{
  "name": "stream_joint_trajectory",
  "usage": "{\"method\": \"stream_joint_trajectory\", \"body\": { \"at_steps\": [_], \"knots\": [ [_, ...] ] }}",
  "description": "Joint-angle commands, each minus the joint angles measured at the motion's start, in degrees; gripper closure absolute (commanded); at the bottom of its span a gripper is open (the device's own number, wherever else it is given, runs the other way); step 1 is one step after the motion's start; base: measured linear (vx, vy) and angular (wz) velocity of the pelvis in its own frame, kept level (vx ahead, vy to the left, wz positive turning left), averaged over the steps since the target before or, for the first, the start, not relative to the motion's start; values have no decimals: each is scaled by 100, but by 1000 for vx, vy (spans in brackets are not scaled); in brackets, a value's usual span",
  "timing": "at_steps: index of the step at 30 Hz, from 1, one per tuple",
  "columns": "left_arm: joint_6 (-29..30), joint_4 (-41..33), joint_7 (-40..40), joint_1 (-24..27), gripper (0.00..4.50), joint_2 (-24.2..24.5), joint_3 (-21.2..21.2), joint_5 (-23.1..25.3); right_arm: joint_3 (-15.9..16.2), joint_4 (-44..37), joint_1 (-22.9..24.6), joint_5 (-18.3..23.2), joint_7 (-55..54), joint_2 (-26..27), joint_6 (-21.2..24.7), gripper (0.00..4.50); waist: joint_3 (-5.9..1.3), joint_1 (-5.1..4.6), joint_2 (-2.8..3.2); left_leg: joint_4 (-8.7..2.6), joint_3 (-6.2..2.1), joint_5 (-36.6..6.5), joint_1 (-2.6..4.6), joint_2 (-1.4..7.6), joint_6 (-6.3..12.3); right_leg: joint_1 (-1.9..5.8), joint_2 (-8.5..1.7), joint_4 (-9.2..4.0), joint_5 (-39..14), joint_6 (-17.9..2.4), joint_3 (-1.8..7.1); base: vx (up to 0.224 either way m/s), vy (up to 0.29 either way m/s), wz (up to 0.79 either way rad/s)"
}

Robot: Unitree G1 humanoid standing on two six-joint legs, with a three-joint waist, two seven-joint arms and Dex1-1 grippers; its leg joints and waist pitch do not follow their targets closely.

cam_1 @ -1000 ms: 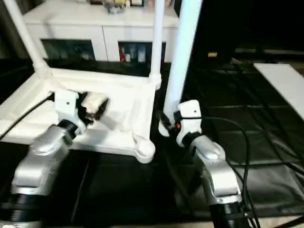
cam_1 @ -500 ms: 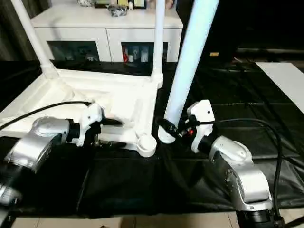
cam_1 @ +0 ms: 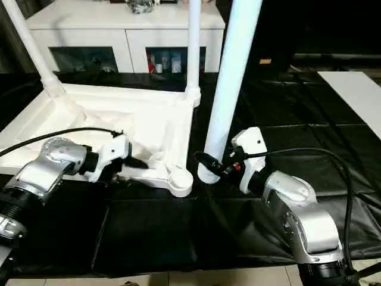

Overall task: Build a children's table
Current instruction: Insert table leg to table base

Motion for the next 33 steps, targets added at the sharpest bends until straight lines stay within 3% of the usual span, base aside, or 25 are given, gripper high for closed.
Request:
{"method": "stream_joint_trajectory", "body": {
  "at_steps": [1,5,8,10,13,14,21,25,33],
  "knots": [
    [-38,2,-106,-90,183,34,19,13,59,-63,-116,5,54,-66,-46,262,-346,26,-41,-523,-185,-493,65,554,388,273,-569,-388,346,-1712,241,0,0,0],
    [-123,145,-115,-125,207,73,65,36,109,-82,-123,23,25,-4,-37,262,-304,47,-26,-563,-165,-926,100,571,191,229,-563,-445,-389,-1649,258,0,0,0],
    [-156,208,-157,-124,228,86,64,39,118,-93,-122,27,24,20,-26,262,-303,55,-22,-576,-128,-1008,106,584,69,217,-563,-457,-544,-1569,272,0,0,0],
    [-196,266,-190,-125,261,85,72,59,140,-113,-107,48,67,27,-5,262,-305,62,-25,-577,-109,-967,106,594,44,211,-565,-452,-485,-1550,273,0,0,0],
    [-205,316,-198,-144,265,64,86,66,163,-83,-107,34,75,27,-30,262,-309,69,-26,-579,-98,-927,108,595,30,205,-559,-442,-374,-1539,273,0,0,0],
    [-207,322,-199,-147,290,61,86,68,165,-81,-109,33,75,26,-32,262,-310,74,-25,-577,-95,-900,105,591,36,206,-556,-441,-329,-1539,272,0,0,0],
    [-337,550,-225,-263,339,-49,17,134,227,-54,-143,14,90,20,-65,262,-315,100,-30,-583,-88,-809,106,600,69,215,-568,-442,-192,-1547,269,0,0,0],
    [-461,703,-330,-334,373,-87,-95,253,285,-58,-128,-34,135,-15,-104,262,-314,105,1,-591,-90,-849,115,606,42,214,-568,-449,-165,-1554,274,0,0,0],
    [-559,852,-279,-389,433,-182,-161,379,276,-119,-85,1,140,-38,-82,262,-345,114,-7,-570,-79,-489,104,600,188,247,-569,-404,499,-1645,257,0,0,0]
  ]
}}
